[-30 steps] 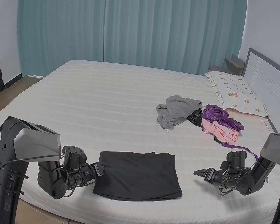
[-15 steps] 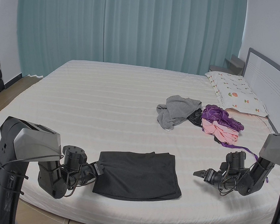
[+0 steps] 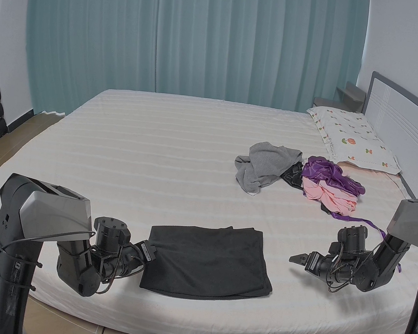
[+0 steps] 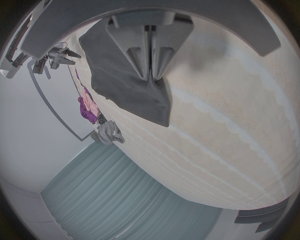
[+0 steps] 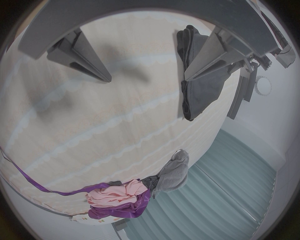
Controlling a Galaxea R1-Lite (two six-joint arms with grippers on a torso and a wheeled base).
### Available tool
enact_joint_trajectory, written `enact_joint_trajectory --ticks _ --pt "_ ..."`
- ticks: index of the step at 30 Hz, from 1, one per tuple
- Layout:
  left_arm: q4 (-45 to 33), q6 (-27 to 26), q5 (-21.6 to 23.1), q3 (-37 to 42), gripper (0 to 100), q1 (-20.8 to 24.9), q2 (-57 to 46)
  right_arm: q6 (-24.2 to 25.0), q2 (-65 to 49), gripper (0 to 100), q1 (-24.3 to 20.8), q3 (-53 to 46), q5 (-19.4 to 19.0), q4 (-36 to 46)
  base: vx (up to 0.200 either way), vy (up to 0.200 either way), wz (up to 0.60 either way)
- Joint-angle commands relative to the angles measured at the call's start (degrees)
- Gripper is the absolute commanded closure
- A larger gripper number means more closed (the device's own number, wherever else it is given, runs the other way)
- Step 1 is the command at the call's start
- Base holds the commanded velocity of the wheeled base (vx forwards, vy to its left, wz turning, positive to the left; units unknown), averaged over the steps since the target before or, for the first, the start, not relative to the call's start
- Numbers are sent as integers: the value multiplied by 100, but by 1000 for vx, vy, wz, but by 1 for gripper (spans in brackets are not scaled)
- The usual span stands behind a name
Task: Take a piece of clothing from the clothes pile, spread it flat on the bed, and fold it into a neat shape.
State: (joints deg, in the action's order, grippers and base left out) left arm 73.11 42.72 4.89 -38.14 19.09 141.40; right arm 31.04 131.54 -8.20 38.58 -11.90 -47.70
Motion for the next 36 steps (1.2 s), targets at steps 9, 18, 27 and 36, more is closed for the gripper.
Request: enact_joint_trajectory --ticks 9,18,27,36 --pt "2 184 -5 -9 100 -107 -51 -1 12 0 -15 0 -6 -2 0 200 0" --pt "2 184 -5 -53 100 -125 -42 -1 56 0 -50 0 3 -11 0 200 0" --pt "2 184 -5 -53 100 -134 -42 -1 65 0 -50 0 3 -11 0 200 0" --pt "2 193 -5 -53 100 -134 -42 -1 74 0 -58 0 3 -11 0 200 0"
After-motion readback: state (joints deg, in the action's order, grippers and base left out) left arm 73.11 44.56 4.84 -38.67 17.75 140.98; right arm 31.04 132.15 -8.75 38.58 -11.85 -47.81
